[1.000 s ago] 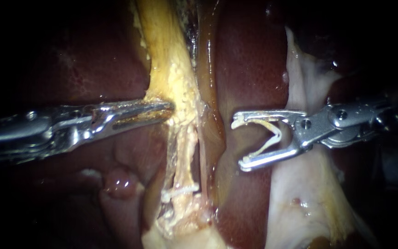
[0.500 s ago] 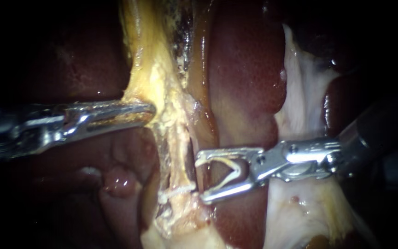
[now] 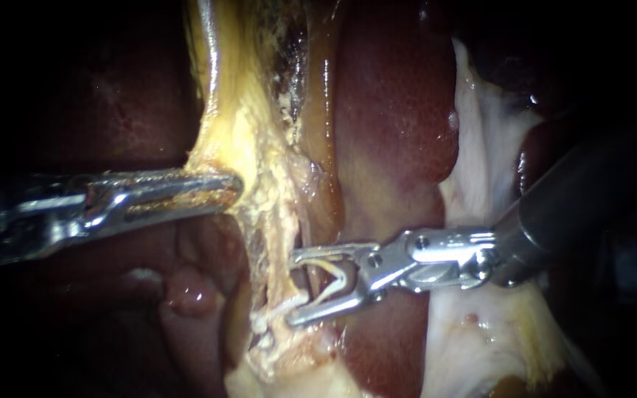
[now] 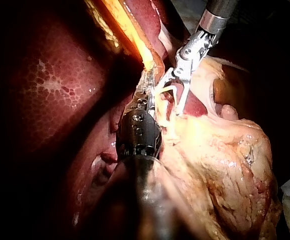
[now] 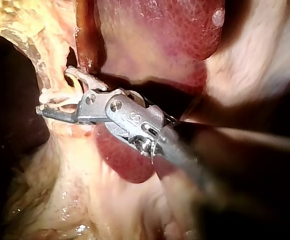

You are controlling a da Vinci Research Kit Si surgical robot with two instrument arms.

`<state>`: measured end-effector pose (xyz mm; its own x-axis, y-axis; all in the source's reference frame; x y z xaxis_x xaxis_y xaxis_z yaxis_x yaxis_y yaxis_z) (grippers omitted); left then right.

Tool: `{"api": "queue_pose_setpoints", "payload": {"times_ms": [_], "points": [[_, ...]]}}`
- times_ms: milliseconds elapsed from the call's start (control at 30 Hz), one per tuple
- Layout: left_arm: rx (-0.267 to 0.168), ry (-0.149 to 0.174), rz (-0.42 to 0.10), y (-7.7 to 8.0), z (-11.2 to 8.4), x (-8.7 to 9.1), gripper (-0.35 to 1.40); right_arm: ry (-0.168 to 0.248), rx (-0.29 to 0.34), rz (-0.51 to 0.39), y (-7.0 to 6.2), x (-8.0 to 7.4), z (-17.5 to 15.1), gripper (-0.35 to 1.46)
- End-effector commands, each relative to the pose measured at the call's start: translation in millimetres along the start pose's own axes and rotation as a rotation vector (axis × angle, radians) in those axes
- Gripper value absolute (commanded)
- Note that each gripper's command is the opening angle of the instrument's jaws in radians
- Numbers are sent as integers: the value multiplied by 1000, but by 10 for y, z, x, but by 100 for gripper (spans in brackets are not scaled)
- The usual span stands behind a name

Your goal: Clipping second clip left tube

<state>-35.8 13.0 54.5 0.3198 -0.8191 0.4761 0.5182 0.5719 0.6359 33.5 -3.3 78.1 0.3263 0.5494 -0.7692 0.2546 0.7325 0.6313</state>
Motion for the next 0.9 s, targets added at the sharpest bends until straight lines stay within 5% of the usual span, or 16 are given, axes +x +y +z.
{"api": "queue_pose_setpoints", "payload": {"times_ms": [33, 267, 633, 700, 800, 900], "points": [[0, 0, 0, 0, 0, 0, -35, 11, 13, 2, -2, 2, 3, 58], [-1, 0, 0, 0, 1, 0, -35, 43, 84, 14, -13, 11, 11, 56], [-1, 0, 0, -1, 2, -1, -35, 55, 115, 32, -11, 15, 30, 48], [-1, 0, 0, -1, 2, 0, -35, 54, 116, 42, -11, 14, 31, 33], [-1, 0, 0, -1, 3, 0, -35, 36, 103, 77, -11, 11, 29, -32], [-1, 0, 0, -1, 3, 0, -35, 16, 82, 85, -9, 11, 26, -35]]}}
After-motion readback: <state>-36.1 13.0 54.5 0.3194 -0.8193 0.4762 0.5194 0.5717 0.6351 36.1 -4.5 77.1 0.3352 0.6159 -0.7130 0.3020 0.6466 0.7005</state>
